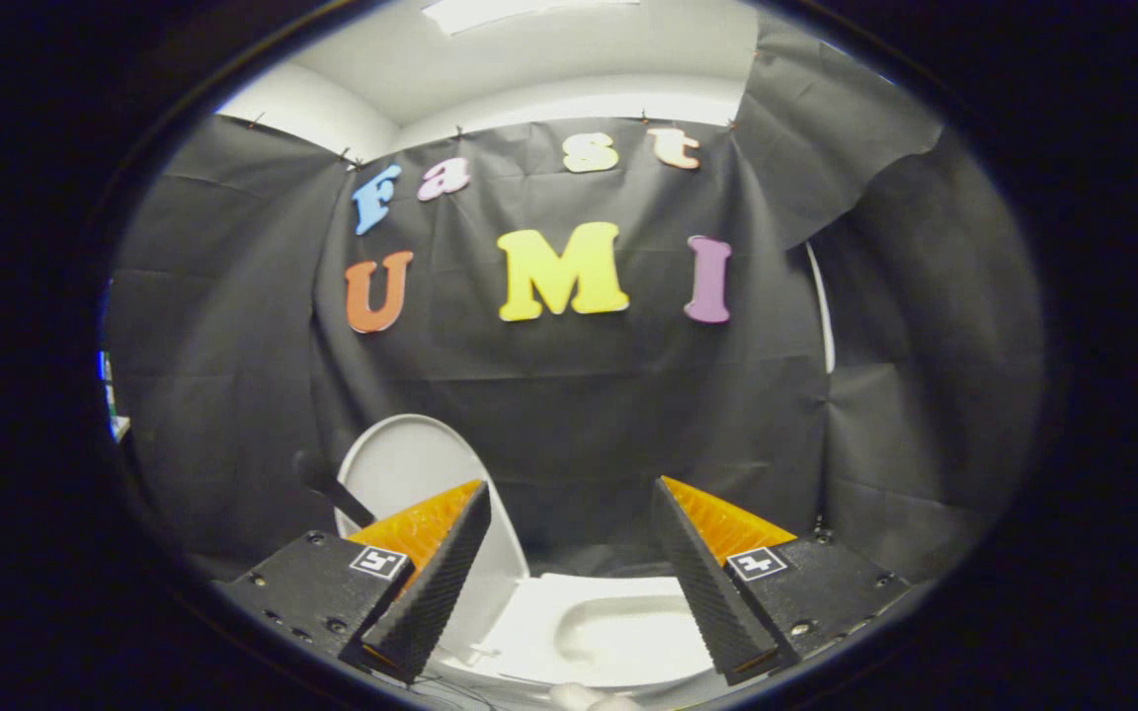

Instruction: Open the toilet lid.

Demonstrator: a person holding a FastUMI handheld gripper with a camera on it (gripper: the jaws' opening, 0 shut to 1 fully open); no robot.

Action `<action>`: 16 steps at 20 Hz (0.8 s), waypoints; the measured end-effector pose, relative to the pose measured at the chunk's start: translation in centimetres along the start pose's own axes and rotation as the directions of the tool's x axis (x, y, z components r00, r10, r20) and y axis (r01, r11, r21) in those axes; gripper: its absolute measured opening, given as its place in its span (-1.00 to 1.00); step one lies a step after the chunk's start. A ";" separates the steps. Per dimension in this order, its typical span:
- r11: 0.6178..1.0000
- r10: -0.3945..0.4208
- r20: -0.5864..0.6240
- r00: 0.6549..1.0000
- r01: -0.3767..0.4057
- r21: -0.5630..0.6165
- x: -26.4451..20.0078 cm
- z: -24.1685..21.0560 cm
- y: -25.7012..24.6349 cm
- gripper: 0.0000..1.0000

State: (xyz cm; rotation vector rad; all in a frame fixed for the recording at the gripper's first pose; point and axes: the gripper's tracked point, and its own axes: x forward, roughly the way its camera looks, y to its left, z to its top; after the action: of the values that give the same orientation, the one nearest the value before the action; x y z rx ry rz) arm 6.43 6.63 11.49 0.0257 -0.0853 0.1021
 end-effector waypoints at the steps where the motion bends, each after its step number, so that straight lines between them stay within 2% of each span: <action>1: 1.000 -0.024 -0.009 1.000 0.024 0.003 -0.3 -1.2 -1.6 1.00; 4: 0.996 -0.081 -0.067 0.994 0.083 0.019 -1.4 -4.5 -5.8 1.00; 8: 0.987 -0.138 -0.082 0.987 0.144 0.077 -3.3 -7.4 -10.2 1.00; 11: 0.982 -0.170 -0.104 0.980 0.177 0.064 -4.1 -9.1 -11.9 1.00; 16: 0.982 -0.175 -0.085 0.981 0.181 0.058 -4.5 -8.7 -12.0 1.00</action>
State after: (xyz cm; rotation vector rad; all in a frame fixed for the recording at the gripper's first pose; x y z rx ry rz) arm 3.98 -5.54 2.15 0.0949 0.0004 -0.0734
